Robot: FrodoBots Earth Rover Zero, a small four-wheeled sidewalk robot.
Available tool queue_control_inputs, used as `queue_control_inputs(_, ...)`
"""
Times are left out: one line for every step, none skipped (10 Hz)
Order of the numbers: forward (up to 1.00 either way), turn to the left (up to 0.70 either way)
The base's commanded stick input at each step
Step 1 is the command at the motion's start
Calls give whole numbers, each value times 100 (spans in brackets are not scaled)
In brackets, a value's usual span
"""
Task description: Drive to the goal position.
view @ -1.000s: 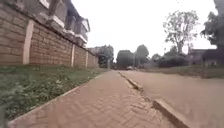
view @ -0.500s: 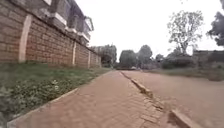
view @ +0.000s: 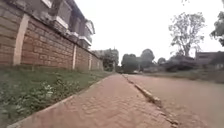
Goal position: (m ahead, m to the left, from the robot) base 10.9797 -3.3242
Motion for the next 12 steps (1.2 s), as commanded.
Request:
queue_control_inputs(70, 0)
queue_control_inputs(70, 0)
queue_control_inputs(70, 0)
queue_control_inputs(70, 0)
queue_control_inputs(70, 0)
queue_control_inputs(70, 0)
queue_control_inputs(70, 0)
queue_control_inputs(70, 0)
queue_control_inputs(70, 0)
queue_control_inputs(70, 0)
queue_control_inputs(70, 0)
queue_control_inputs(70, 0)
